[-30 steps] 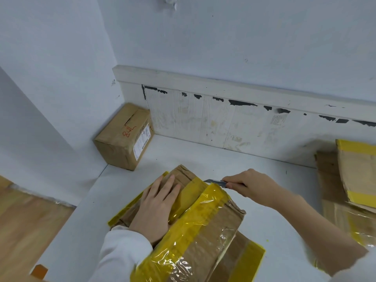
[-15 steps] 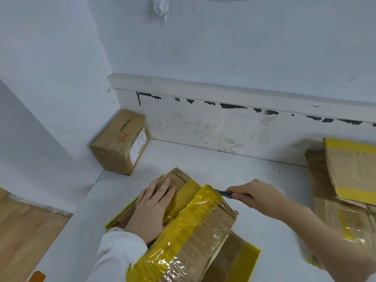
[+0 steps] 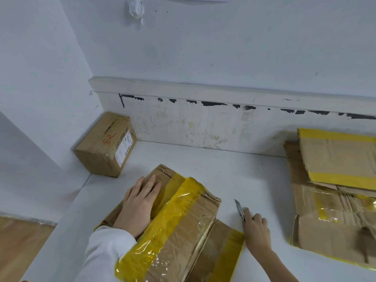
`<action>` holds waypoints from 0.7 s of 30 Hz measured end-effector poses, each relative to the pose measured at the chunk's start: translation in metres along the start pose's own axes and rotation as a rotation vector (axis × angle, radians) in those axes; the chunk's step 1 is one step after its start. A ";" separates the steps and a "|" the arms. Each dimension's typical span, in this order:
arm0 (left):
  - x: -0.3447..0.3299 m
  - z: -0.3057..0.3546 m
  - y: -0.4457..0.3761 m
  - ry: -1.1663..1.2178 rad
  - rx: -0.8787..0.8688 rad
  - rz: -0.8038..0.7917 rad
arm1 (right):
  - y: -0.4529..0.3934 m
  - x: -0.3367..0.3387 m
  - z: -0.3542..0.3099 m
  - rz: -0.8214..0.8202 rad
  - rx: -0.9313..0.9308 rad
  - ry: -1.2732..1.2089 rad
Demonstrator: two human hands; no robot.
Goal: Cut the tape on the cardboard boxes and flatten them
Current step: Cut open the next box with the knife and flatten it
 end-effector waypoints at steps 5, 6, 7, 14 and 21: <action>0.002 0.003 0.000 0.023 0.004 0.006 | 0.002 0.000 -0.001 0.040 -0.010 0.116; 0.002 0.004 0.000 0.025 0.007 0.003 | 0.004 0.004 -0.002 0.040 -0.016 0.143; 0.002 0.005 -0.001 0.023 0.011 0.001 | 0.005 0.010 -0.005 0.034 -0.028 0.150; 0.001 0.028 -0.005 -0.058 0.123 -0.008 | 0.039 0.093 -0.092 0.194 0.177 -0.398; 0.005 0.047 -0.010 -0.056 0.207 -0.056 | 0.068 0.078 -0.133 0.116 0.274 -0.127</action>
Point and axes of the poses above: each hand's wrist, its own y-axis away from the middle knuckle, its own x-axis out of the back of the hand, z = x × y, the point moved 1 cm from there along -y, towards the middle knuckle, and after that the axes turned 3 degrees about -x, right-handed, at the moved point
